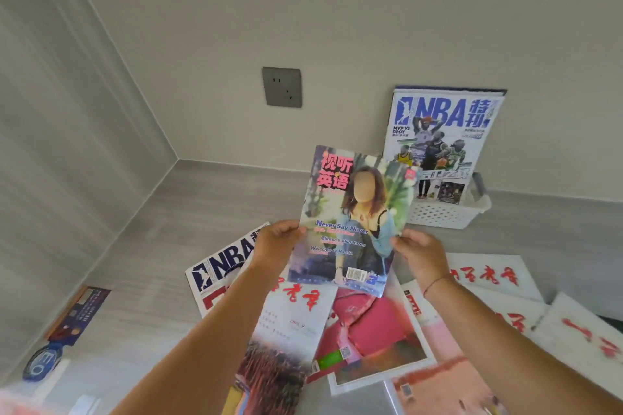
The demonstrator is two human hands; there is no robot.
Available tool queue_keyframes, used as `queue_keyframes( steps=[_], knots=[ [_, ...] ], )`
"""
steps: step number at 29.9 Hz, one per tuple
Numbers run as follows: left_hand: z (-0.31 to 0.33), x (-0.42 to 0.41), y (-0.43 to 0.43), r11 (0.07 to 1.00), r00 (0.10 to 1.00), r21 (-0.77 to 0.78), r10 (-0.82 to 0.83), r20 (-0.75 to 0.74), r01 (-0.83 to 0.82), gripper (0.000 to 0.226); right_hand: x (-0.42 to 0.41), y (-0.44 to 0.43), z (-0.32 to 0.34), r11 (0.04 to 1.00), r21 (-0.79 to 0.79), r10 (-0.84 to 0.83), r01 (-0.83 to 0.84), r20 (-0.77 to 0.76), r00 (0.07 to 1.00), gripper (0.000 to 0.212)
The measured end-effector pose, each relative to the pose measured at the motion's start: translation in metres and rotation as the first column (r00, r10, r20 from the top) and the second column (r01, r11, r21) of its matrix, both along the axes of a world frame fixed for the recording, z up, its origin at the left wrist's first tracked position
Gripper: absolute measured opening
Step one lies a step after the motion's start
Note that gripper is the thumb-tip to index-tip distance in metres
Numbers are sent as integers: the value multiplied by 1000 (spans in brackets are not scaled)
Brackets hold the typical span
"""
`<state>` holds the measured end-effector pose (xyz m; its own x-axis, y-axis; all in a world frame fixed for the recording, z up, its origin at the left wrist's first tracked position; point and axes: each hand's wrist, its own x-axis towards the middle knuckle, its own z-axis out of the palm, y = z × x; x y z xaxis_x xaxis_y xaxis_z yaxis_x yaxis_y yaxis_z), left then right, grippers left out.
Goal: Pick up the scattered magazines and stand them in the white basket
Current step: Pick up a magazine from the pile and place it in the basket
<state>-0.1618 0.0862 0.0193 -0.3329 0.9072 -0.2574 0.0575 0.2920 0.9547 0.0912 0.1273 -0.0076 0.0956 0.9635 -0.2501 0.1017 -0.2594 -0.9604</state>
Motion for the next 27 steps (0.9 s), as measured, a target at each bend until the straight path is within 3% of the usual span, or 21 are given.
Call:
queue_keyframes(
  steps=[4,14,17,21,25,27],
  knots=[
    [19,54,59,999,1000,49,-18,-20,19,15,52,49,27,993,91,-78,72,55,995,11],
    [55,143,192,984,996,174,42,-84,-27,22,129,161,91,958,246,-149,149,-19,989,18],
    [43,155,209,990,993,128,76,-94,-63,21,138,177,82,964,231,-144,132,35,989,11],
    [16,165,217,994,982,51,107,-153,-100,18,141,184,56,976,187,-127,109,86,988,25],
    [-4,166,221,988,970,-9,150,-191,-154,13,136,191,28,990,111,-100,87,116,988,8],
    [-9,165,224,986,968,-22,158,-195,-165,8,134,195,18,992,78,-112,101,143,983,12]
  ],
)
